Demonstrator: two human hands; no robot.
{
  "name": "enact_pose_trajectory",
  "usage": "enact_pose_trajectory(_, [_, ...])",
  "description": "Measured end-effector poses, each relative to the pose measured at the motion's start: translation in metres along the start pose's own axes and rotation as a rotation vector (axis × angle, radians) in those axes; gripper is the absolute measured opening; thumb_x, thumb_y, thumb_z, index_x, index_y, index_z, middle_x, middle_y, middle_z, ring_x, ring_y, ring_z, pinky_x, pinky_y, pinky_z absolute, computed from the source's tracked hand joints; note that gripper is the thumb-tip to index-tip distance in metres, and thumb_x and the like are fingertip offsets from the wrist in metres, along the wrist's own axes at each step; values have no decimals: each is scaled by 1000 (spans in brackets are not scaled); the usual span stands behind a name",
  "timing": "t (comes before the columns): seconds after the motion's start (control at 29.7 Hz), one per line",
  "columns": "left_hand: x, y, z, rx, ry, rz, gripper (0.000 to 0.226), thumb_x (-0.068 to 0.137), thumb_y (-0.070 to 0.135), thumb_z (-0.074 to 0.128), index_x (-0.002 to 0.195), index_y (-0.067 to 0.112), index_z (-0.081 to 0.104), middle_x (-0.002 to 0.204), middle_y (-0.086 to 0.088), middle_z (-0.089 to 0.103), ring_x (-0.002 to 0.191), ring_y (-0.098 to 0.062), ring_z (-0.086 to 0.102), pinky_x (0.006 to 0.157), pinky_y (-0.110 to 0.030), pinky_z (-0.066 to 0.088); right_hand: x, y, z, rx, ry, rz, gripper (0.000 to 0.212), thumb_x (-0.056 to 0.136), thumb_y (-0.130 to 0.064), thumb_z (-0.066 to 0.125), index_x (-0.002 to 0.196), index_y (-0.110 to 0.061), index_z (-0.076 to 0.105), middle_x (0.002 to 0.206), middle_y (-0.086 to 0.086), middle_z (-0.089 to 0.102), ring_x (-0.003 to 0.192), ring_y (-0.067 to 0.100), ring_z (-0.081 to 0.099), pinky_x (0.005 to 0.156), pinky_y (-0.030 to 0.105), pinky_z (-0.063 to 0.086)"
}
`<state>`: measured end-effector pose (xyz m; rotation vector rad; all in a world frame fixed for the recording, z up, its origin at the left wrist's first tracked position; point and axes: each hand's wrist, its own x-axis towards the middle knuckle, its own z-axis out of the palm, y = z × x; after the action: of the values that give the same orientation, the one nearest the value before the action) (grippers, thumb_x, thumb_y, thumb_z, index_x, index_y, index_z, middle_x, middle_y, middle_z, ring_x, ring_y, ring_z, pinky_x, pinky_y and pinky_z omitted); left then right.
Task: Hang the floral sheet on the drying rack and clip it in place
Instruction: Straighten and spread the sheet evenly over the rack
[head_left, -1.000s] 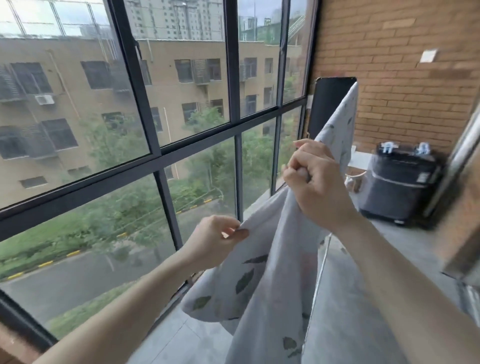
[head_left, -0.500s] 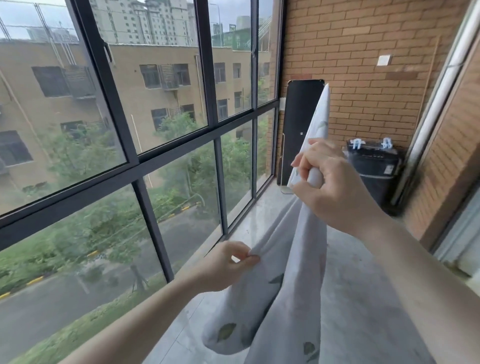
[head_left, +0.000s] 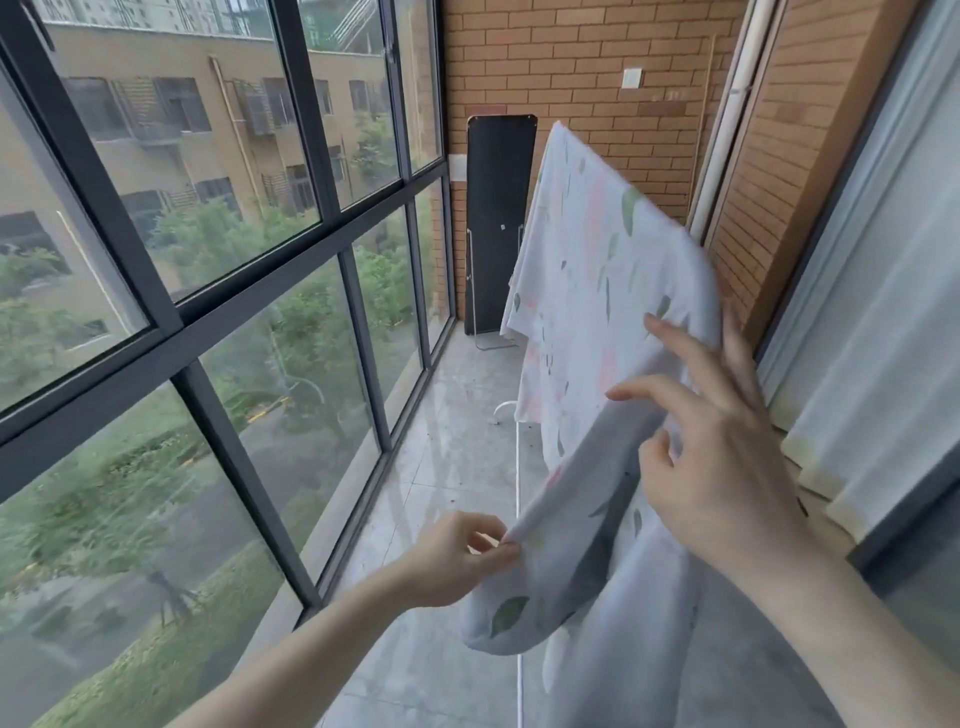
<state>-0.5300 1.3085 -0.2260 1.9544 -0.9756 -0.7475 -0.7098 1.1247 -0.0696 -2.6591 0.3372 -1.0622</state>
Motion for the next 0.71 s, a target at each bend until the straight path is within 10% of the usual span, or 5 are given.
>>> enact_pose_trajectory(0.3, [25,-33,5,-395,-189,-294,52,84,65,70,121,29,73,132,8,67,125,-12,59,111,-40,47,-110,-60,56,59,228,170,26,83,-7,70,106,-19,73,133,-3,62,134,28,49,115,24,31])
enact_pose_trajectory(0.44, [32,-48,37,-480,-428,-487,76,77,79,65,137,32,64,135,2,68,125,-25,63,112,-45,44,-136,-65,97,364,-23,597,70,78,-41,84,135,-36,45,130,-32,47,112,4,63,88,30,54])
enact_pose_trajectory(0.57, [29,-74,56,-397,-514,-659,114,54,93,64,150,35,46,154,-3,49,140,-32,48,120,-52,29,-138,-60,124,352,-34,771,88,73,-51,86,142,-33,35,129,-19,47,89,9,66,80,35,57])
enact_pose_trajectory(0.71, [18,-86,62,-529,-427,-708,78,64,59,70,127,14,64,112,-6,67,96,-25,65,89,-34,52,-137,-42,150,185,1,786,37,88,-19,73,121,-15,57,116,5,70,108,29,66,80,28,46])
